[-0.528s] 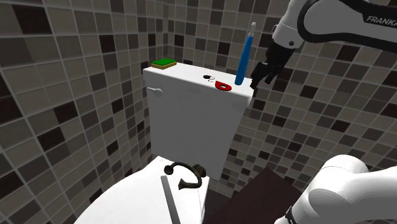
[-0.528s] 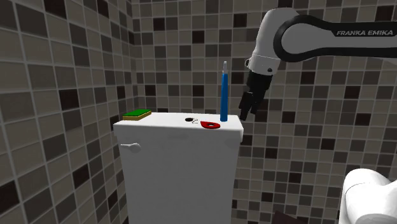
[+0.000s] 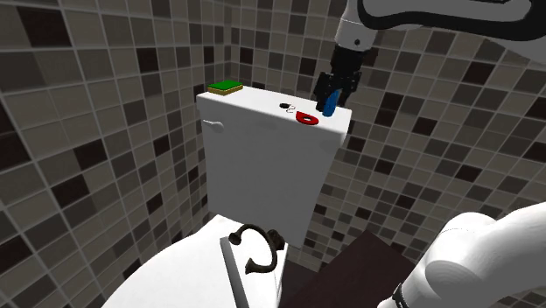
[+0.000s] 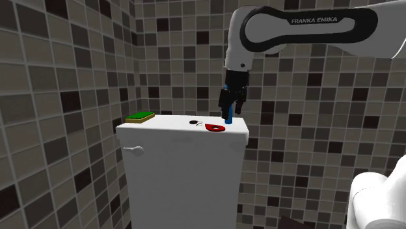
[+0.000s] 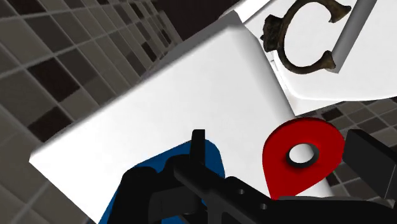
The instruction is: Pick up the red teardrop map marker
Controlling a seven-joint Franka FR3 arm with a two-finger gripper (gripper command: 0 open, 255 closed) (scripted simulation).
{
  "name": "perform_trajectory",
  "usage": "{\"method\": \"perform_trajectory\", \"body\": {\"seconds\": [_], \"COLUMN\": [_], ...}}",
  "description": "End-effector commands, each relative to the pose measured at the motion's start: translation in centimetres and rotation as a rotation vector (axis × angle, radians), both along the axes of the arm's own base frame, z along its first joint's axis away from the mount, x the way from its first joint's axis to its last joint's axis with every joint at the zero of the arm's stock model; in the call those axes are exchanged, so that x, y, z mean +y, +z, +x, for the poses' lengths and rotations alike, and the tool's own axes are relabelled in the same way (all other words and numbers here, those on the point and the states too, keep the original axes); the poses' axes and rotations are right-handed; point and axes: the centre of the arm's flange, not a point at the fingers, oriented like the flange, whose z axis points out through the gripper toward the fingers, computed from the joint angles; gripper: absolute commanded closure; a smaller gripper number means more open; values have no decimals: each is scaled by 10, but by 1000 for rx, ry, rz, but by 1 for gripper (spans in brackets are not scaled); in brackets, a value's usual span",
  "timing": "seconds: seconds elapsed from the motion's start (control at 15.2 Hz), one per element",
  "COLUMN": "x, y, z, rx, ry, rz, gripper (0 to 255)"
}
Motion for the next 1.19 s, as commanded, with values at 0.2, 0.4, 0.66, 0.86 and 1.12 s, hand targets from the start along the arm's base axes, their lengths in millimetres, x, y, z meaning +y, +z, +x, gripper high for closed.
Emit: {"method": "perform_trajectory", "body": {"seconds": [0.2,0.4,0.66,0.86,1.12], "x": [26,29,29,29,28], "y": [2,-9,-30,-38,-39], "z": [73,80,80,80,82], "rx": [112,122,122,122,122], "ry": [2,2,2,2,2], "rz": [39,43,43,43,43], "gripper": [0,0,0,0,255]}}
